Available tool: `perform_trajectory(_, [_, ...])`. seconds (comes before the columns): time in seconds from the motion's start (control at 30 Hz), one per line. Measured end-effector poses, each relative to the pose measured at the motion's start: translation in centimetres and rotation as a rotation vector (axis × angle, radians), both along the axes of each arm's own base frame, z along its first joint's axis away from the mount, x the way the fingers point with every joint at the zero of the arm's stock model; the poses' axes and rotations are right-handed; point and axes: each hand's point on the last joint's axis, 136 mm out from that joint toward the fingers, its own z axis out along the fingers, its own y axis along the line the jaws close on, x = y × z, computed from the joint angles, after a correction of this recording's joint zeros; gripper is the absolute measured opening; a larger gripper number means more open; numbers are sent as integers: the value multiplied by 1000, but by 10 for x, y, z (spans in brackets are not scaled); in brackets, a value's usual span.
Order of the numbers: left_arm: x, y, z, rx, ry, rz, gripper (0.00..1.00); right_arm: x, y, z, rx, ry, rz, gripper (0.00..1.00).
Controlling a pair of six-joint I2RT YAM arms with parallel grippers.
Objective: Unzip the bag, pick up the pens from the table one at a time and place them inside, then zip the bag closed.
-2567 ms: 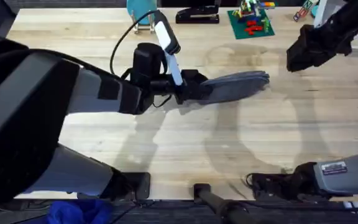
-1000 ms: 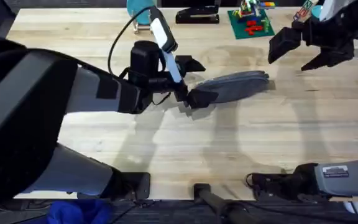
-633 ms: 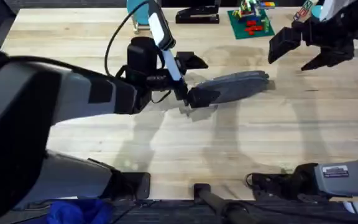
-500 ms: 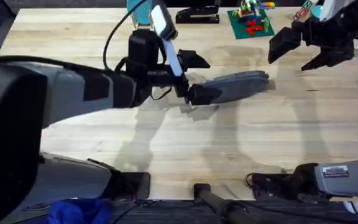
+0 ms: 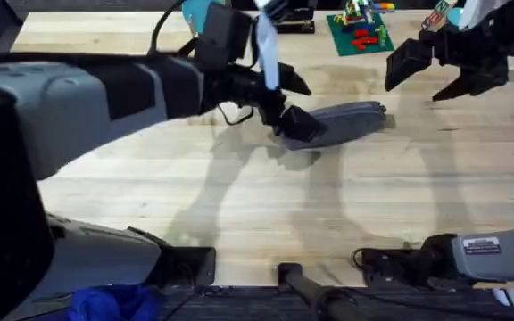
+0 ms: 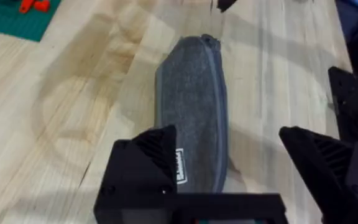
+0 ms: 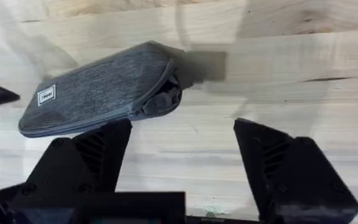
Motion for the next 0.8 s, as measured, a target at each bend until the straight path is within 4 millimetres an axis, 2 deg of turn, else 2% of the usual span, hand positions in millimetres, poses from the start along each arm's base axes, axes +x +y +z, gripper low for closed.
perform_trajectory(0.3, [0, -21, 21, 109, -160, -85, 995, 0, 0, 0, 0, 0, 0, 998])
perform_trajectory(0.6, [0, -29, 8, 222, -237, -66, 995, 0, 0, 0, 0, 0, 0, 998])
perform_trajectory(0.8, [-10, -43, 4, 262, -309, -106, 994, 0, 0, 0, 0, 0, 0, 998])
